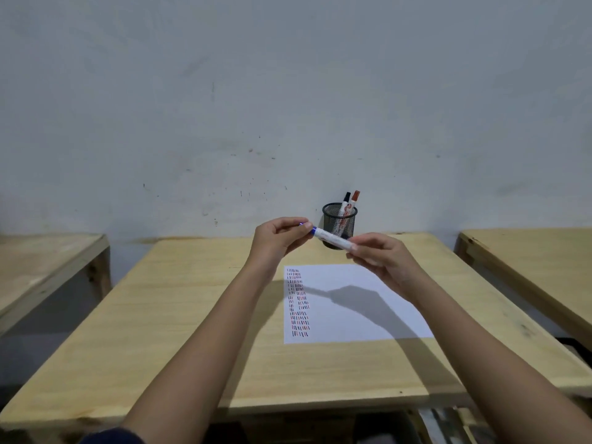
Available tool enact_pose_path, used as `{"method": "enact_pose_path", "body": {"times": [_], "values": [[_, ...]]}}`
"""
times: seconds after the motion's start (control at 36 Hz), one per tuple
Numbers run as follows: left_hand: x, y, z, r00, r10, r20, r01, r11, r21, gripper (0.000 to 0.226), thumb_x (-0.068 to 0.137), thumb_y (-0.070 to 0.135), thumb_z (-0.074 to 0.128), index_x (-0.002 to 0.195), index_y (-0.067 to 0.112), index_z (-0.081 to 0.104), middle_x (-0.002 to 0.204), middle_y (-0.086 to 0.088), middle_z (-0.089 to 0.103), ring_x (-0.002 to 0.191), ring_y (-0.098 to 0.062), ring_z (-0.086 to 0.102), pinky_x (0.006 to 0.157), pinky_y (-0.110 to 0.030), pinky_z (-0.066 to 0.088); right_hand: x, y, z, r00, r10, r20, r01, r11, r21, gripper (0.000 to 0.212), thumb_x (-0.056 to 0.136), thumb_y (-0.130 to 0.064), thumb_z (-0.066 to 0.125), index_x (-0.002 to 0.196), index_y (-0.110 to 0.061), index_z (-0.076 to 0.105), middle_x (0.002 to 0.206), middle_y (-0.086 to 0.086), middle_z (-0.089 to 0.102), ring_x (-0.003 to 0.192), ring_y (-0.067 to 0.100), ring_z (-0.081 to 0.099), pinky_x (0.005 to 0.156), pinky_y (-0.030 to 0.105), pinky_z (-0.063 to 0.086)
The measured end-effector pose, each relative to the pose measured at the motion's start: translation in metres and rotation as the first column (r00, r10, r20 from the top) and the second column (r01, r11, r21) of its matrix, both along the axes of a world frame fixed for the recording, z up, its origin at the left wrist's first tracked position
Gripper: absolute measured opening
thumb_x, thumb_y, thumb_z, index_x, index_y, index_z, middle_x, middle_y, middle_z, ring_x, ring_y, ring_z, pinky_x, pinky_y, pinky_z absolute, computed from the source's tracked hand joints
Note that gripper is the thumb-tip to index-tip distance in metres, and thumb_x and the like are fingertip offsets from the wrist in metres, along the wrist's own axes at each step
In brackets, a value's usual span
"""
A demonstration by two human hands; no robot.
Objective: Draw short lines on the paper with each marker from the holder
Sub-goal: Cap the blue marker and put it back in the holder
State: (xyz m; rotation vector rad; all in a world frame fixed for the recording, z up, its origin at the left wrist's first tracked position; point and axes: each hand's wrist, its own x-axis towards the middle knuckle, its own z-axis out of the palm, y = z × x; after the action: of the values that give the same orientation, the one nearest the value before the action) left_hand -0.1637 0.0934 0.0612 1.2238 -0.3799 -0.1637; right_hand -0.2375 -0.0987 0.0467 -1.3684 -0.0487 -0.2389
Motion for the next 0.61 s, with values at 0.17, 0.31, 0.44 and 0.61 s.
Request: {"method": "enact_pose_path", "body": {"times": [0.17, 0.31, 0.44, 0.61], "values": [[0.014, -0.022, 0.011, 0.992, 0.032, 0.126, -0.046, 0.993, 0.112, 0.012, 0.078, 0.002, 0.071, 0.087, 0.009, 0.07, 0.074, -0.003, 0.069, 0.074, -0.014, 0.068, 0.083, -0.022, 0.056, 0.017, 0.002, 0.006, 0.998, -0.054, 0.041, 0.067, 0.84, -0.539, 0.019, 0.074, 0.001, 0.071, 0.089, -0.011, 0.069, 0.083, 0.01, 0.067, 0.073, 0.013, 0.064, 0.065, 0.012, 0.048], [0.028, -0.041, 0.017, 0.964, 0.017, 0.266, -0.097, 0.952, 0.29, 0.016, 0.077, 0.01, 0.074, 0.092, 0.012, 0.072, 0.084, -0.007, 0.069, 0.081, -0.015, 0.064, 0.088, -0.03, 0.051, 0.041, 0.007, 0.009, 0.992, -0.087, 0.096, 0.129, 0.758, -0.64, 0.026, 0.074, -0.005, 0.071, 0.099, -0.007, 0.065, 0.091, 0.016, 0.069, 0.076, 0.017, 0.064, 0.077, 0.031, 0.054], [0.053, -0.054, 0.023, 0.949, 0.015, 0.314, -0.128, 0.931, 0.342, 0.02, 0.081, 0.017, 0.071, 0.098, 0.008, 0.071, 0.087, -0.004, 0.071, 0.082, -0.01, 0.065, 0.086, -0.025, 0.052, 0.063, -0.01, 0.017, 0.984, -0.137, 0.11, 0.175, 0.734, -0.656, 0.016, 0.074, -0.007, 0.07, 0.087, -0.015, 0.064, 0.081, 0.006, 0.065, 0.07, 0.015, 0.061, 0.074, 0.035, 0.053], [0.097, -0.077, 0.005, 0.932, 0.03, 0.362, -0.245, 0.788, 0.565, 0.054, 0.078, 0.033, 0.073, 0.122, 0.006, 0.059, 0.119, -0.007, 0.063, 0.111, -0.018, 0.058, 0.091, -0.022, 0.042, 0.101, -0.046, 0.032, 0.905, -0.317, 0.286, 0.425, 0.721, -0.547, 0.016, 0.074, -0.007, 0.07, 0.088, -0.008, 0.061, 0.087, 0.009, 0.069, 0.079, 0.019, 0.065, 0.076, 0.028, 0.054]]}}
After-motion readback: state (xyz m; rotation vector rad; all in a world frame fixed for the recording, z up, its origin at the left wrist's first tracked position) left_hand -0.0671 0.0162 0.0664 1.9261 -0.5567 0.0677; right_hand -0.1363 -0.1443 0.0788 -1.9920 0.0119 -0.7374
